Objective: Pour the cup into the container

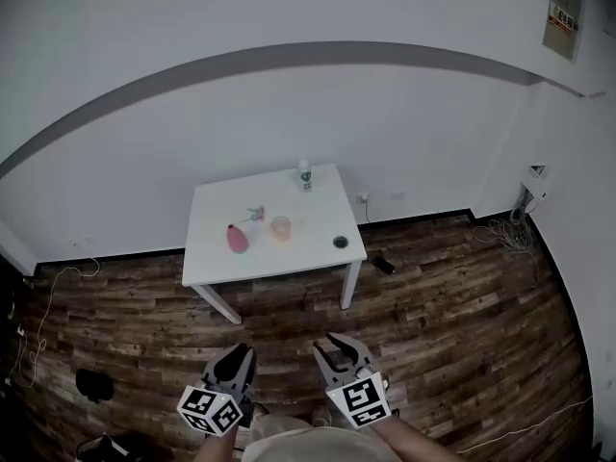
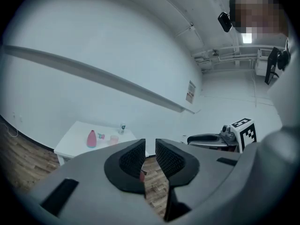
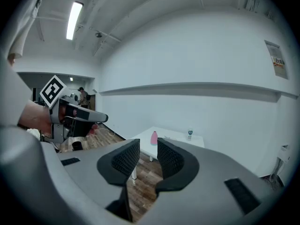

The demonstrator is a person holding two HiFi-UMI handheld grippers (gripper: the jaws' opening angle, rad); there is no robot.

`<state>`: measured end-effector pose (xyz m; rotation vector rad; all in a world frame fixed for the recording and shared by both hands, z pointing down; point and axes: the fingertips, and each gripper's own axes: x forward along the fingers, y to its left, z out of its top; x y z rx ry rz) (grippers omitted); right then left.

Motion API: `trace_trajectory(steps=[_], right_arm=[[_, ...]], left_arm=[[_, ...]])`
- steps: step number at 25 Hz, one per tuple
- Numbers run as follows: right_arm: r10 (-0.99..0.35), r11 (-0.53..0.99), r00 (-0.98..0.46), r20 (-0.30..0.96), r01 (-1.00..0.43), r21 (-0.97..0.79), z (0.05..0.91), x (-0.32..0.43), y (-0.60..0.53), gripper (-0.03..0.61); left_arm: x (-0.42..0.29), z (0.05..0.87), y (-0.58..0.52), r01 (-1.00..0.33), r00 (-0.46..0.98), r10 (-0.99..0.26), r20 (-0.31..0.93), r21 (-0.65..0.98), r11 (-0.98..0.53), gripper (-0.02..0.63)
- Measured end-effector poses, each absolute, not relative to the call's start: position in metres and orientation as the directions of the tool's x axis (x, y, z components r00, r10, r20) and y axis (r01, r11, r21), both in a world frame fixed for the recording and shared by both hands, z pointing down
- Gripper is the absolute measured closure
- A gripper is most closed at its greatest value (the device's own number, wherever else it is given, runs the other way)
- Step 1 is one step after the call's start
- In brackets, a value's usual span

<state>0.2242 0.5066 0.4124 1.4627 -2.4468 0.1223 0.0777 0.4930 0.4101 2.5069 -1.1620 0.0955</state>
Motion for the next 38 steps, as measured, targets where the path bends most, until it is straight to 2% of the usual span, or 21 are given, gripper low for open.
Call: trace_trajectory(steps=[3, 5, 7, 21, 38], right_arm=[[-0.840, 0.499, -0.480, 0.255, -0.866, 0.014, 0.407, 0.223, 0.509, 0.455], [-0.837, 0.505, -0.492, 0.240, -0.863, -0.009, 0.405, 0.224, 0.509, 0.417], [-0.841, 0.499, -0.488, 0.232, -0.866, -0.014, 0.406, 0.227, 0.507, 0.407], [-0.859, 0.471, -0.468, 0.209, -0.881, -0.038, 0.407, 0.228, 0.474, 0.407], [-0.862, 0.455, -0.448, 0.237, -0.890, -0.025, 0.419, 0.213, 0.346, 0.407]], left_arm=[[0.076, 0.410, 0.493, -0.751, 0.654, -0.725, 0.217, 0.306, -0.586, 0.540], [0.074, 0.408, 0.491, -0.752, 0.652, -0.727, 0.215, 0.303, -0.585, 0.540], [0.072, 0.408, 0.490, -0.754, 0.650, -0.730, 0.213, 0.300, -0.584, 0.540], [0.060, 0.423, 0.465, -0.764, 0.642, -0.725, 0.250, 0.290, -0.577, 0.540], [0.046, 0.455, 0.326, -0.722, 0.691, -0.659, 0.296, 0.310, -0.618, 0.540]])
